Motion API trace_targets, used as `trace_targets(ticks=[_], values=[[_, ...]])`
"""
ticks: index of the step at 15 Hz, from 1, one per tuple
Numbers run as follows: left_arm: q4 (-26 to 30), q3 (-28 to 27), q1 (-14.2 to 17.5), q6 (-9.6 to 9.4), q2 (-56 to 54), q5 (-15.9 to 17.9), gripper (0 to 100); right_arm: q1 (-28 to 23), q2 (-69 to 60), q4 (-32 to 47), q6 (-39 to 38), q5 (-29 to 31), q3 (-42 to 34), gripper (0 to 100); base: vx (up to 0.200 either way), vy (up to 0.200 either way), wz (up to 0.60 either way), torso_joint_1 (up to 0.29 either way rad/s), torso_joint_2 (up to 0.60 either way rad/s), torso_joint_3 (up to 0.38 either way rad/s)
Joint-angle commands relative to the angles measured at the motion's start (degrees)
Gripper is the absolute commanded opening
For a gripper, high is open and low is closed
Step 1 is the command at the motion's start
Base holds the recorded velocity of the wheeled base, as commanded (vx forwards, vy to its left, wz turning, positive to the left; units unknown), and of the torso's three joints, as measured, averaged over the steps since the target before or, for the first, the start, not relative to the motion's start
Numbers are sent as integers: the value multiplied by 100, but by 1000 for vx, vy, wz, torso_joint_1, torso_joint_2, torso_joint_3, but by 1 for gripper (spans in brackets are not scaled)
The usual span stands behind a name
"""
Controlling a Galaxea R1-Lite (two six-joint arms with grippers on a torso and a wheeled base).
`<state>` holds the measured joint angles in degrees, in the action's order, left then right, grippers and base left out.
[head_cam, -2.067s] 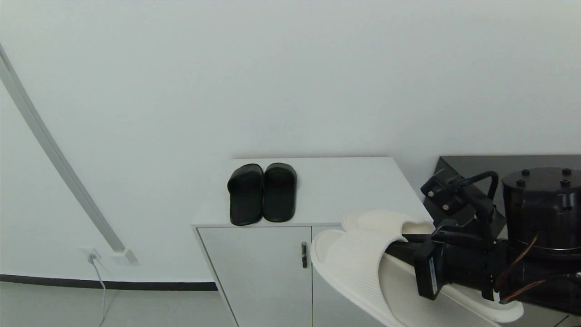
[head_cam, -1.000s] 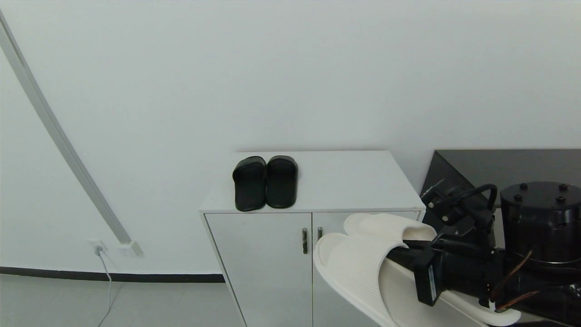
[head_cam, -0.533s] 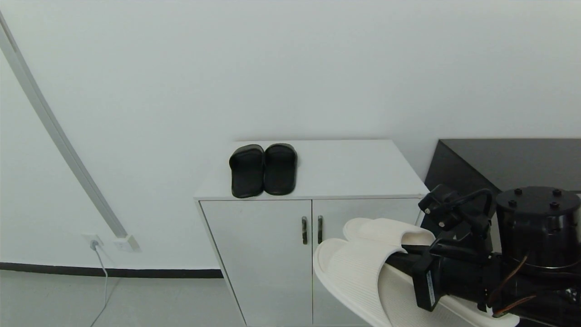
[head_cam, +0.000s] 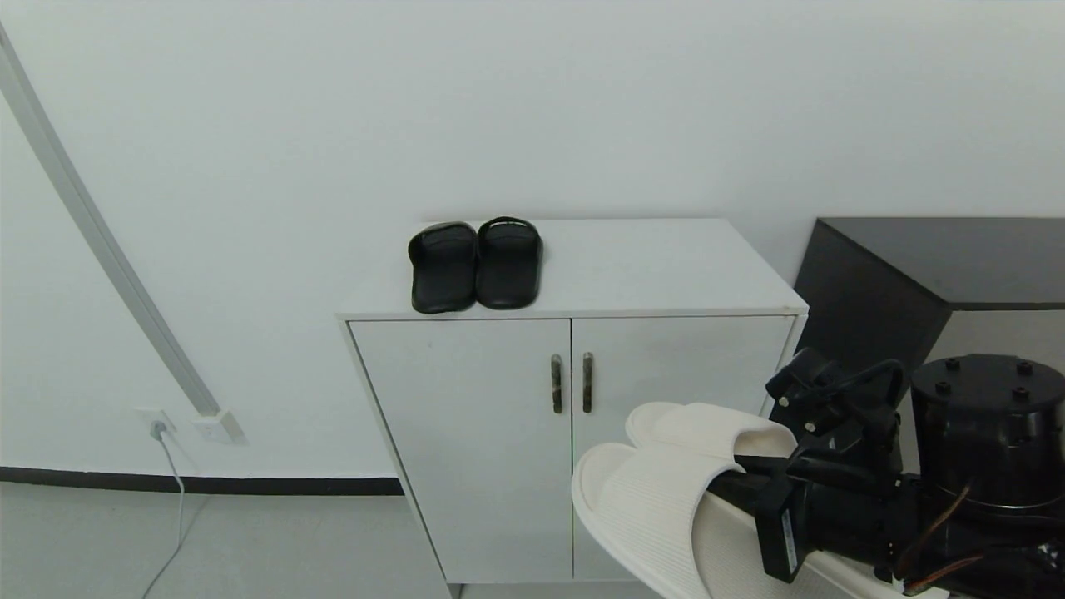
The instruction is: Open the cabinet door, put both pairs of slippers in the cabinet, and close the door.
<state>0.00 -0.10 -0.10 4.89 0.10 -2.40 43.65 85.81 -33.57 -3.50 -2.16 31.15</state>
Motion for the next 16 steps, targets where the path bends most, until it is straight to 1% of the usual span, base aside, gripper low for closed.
trace_targets(ticks=[1, 8, 16], values=[[0, 1, 1, 3, -1, -6, 100, 3, 32, 0, -2, 5, -12, 0, 0, 0, 0, -203, 535, 325], [0, 1, 1, 3, -1, 3, 100, 3, 85, 0, 7, -4, -30, 0, 0, 0, 0, -177, 499, 318], [0, 1, 1, 3, -1, 3, 100, 3, 76, -44, 7, 5, -82, 0, 0, 0, 0, -120, 462, 341]])
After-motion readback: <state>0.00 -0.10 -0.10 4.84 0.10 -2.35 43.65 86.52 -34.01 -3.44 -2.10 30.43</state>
